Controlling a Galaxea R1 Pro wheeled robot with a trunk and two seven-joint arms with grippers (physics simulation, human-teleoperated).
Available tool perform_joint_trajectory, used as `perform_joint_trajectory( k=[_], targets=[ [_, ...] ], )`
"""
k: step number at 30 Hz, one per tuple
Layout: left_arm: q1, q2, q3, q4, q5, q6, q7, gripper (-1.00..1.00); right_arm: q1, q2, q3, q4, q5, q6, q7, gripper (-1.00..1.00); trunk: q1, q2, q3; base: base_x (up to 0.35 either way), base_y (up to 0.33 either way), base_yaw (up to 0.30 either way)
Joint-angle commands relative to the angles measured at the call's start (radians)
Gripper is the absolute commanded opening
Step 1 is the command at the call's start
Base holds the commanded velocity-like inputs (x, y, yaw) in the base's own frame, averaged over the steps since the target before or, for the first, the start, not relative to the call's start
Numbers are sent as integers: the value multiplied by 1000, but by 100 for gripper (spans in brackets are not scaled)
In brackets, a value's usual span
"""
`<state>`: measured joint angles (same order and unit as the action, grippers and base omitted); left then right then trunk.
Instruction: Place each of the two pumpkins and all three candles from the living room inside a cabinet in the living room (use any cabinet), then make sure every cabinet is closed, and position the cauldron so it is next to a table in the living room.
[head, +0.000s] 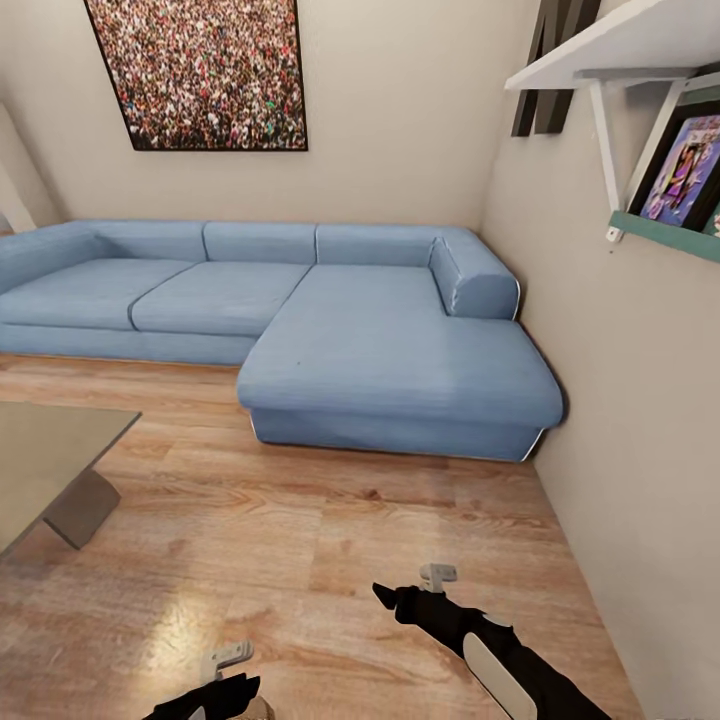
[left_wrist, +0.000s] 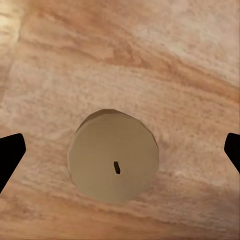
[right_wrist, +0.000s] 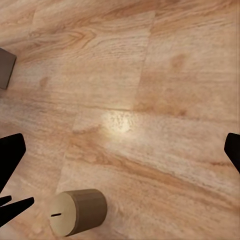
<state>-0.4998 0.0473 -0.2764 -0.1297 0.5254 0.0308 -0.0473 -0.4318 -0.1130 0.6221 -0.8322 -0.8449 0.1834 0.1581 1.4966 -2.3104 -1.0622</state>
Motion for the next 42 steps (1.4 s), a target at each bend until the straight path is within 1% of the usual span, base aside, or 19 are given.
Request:
perform_joint_trajectory(
  k=[1,11,27,38,42],
  targets=[
    [0,1,-7,-1,10,4,-2,100,-1,-1,2,-1,-8,2,0,100,4,-8,-4,0,0,0],
    [0,-3,-7,-1,10,3,-2,100,-1,-1,4,-1,-9,2,7,100,42,-78,-35,0,0,0],
    [0,1,-7,-1,10,1,0,100,-1,0,3,-1,-10,2,11,100,103,-190,-85,0,0,0],
    [0,-4,-7,-2,9,-1,0,100,-1,0,3,-1,-10,2,9,100,108,-192,-128,0,0,0],
    [0,-6,-9,-1,8,-2,0,100,-1,0,4,-1,-10,2,10,100,108,-192,-128,0,0,0]
  ],
)
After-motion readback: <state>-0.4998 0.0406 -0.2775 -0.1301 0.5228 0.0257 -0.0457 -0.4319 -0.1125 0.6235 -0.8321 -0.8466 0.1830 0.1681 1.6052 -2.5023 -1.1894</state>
